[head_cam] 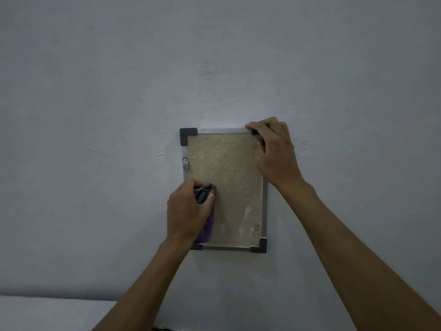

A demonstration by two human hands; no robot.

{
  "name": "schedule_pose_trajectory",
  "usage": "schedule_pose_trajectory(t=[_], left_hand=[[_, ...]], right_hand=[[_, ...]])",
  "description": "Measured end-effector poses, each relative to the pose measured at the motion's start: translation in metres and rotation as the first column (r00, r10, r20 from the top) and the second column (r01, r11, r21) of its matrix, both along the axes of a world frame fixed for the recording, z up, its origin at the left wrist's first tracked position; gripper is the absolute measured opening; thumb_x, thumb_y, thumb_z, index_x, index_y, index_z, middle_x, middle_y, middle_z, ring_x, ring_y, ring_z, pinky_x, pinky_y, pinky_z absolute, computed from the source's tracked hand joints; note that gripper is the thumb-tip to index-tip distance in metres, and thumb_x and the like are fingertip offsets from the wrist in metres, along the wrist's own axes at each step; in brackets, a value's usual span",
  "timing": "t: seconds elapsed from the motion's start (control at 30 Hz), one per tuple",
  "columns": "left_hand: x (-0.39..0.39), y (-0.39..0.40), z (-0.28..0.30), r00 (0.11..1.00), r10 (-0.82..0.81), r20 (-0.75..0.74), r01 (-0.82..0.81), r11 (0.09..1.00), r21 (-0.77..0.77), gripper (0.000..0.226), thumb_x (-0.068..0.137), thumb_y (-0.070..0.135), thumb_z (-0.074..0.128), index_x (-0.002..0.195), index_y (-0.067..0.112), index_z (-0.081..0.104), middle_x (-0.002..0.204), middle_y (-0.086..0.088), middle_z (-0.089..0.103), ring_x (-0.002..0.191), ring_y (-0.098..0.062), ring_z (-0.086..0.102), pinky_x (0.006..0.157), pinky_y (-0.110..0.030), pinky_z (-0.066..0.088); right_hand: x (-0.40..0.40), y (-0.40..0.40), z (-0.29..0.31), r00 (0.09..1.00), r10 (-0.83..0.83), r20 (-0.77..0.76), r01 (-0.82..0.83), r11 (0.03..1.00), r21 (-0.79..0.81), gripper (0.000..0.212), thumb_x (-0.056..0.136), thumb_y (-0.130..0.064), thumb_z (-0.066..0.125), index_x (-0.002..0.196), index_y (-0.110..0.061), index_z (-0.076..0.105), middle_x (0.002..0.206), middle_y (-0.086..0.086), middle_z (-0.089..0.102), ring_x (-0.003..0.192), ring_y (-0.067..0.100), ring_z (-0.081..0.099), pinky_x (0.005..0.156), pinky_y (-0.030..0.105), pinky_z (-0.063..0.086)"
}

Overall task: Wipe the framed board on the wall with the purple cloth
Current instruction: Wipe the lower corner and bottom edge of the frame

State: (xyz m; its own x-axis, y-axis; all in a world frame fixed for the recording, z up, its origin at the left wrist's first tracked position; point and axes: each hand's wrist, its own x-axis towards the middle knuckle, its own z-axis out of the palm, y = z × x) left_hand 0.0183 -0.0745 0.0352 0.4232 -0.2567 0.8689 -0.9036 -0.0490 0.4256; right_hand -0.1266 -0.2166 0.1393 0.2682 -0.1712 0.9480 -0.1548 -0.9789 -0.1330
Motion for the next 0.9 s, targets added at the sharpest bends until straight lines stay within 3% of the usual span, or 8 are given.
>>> schedule_pose_trajectory(t=[0.13,0.27,0.33,0.43,0.53,0.63,0.8,0.9], left_hand=[[-0.006,-0.002,-0.006,0.976,0.060,-0.207,-0.100,0.978,-0.186,0.019,0.084,0.029,0.077,0.092,0.019,0.063,0.083,0.009,0.066,0.075,-0.008,0.065,0.065,-0.013,0.047],[-0.021,-0.014,-0.013,0.998,-0.035,-0.061,0.035,0.999,0.014,0.020,0.085,0.030,0.076,0.093,0.018,0.064,0.085,0.007,0.068,0.074,-0.005,0.064,0.066,-0.019,0.053],[-0.017,-0.009,-0.013,0.999,-0.003,-0.040,0.003,1.000,0.000,0.019,0.085,0.030,0.076,0.093,0.018,0.063,0.085,0.009,0.067,0.074,-0.004,0.062,0.066,-0.019,0.052],[-0.010,-0.004,-0.009,0.951,0.046,-0.305,-0.114,0.971,-0.208,0.018,0.085,0.031,0.075,0.092,0.023,0.061,0.081,0.018,0.061,0.075,0.000,0.062,0.066,-0.011,0.046],[-0.017,-0.013,-0.009,0.856,0.023,-0.516,-0.207,0.930,-0.303,0.019,0.085,0.035,0.073,0.094,0.022,0.061,0.080,0.016,0.060,0.076,-0.004,0.063,0.065,-0.012,0.045],[-0.030,-0.023,-0.011,0.909,-0.009,-0.417,-0.112,0.958,-0.265,0.016,0.085,0.032,0.074,0.091,0.024,0.061,0.080,0.016,0.061,0.076,-0.004,0.064,0.062,-0.006,0.041],[-0.013,-0.010,-0.007,0.999,-0.040,-0.035,0.039,0.998,-0.041,0.018,0.084,0.028,0.076,0.095,0.018,0.066,0.089,0.007,0.068,0.079,-0.006,0.064,0.071,-0.019,0.052],[0.005,0.003,-0.004,0.989,0.052,-0.136,-0.076,0.981,-0.179,0.015,0.085,0.026,0.075,0.095,0.019,0.066,0.090,0.006,0.067,0.080,-0.006,0.062,0.072,-0.011,0.049]], right_hand=[[-0.002,0.001,0.002,1.000,0.001,-0.006,-0.001,1.000,0.008,0.032,0.096,0.001,0.053,0.125,-0.006,0.065,0.114,0.006,0.058,0.112,0.019,0.047,0.094,0.018,0.041],[-0.001,0.001,0.001,1.000,0.002,0.011,-0.002,1.000,0.015,0.032,0.096,0.002,0.052,0.125,-0.006,0.065,0.115,0.007,0.057,0.111,0.020,0.047,0.095,0.021,0.043],[-0.001,0.001,0.001,1.000,0.000,0.004,0.000,1.000,0.014,0.032,0.097,0.000,0.053,0.125,-0.007,0.064,0.115,0.006,0.057,0.112,0.019,0.046,0.095,0.023,0.044],[-0.001,0.000,0.001,1.000,-0.009,-0.008,0.009,1.000,0.006,0.031,0.097,-0.001,0.053,0.126,-0.008,0.064,0.116,0.004,0.057,0.112,0.017,0.046,0.094,0.017,0.041],[-0.001,0.000,0.001,1.000,-0.010,-0.001,0.010,1.000,0.009,0.032,0.097,0.000,0.052,0.126,-0.007,0.064,0.116,0.005,0.057,0.111,0.017,0.045,0.093,0.015,0.038],[0.002,0.000,0.000,1.000,-0.011,0.021,0.011,1.000,0.017,0.032,0.097,0.001,0.052,0.126,-0.007,0.064,0.115,0.005,0.056,0.111,0.017,0.045,0.093,0.012,0.036],[0.002,-0.002,-0.001,1.000,-0.013,0.022,0.013,1.000,-0.001,0.032,0.096,0.000,0.054,0.125,-0.007,0.065,0.114,0.005,0.057,0.111,0.019,0.046,0.092,0.014,0.037],[0.002,-0.001,-0.001,0.999,-0.010,0.032,0.010,1.000,0.008,0.032,0.096,0.001,0.052,0.124,-0.007,0.065,0.114,0.006,0.057,0.111,0.020,0.047,0.093,0.015,0.038]])
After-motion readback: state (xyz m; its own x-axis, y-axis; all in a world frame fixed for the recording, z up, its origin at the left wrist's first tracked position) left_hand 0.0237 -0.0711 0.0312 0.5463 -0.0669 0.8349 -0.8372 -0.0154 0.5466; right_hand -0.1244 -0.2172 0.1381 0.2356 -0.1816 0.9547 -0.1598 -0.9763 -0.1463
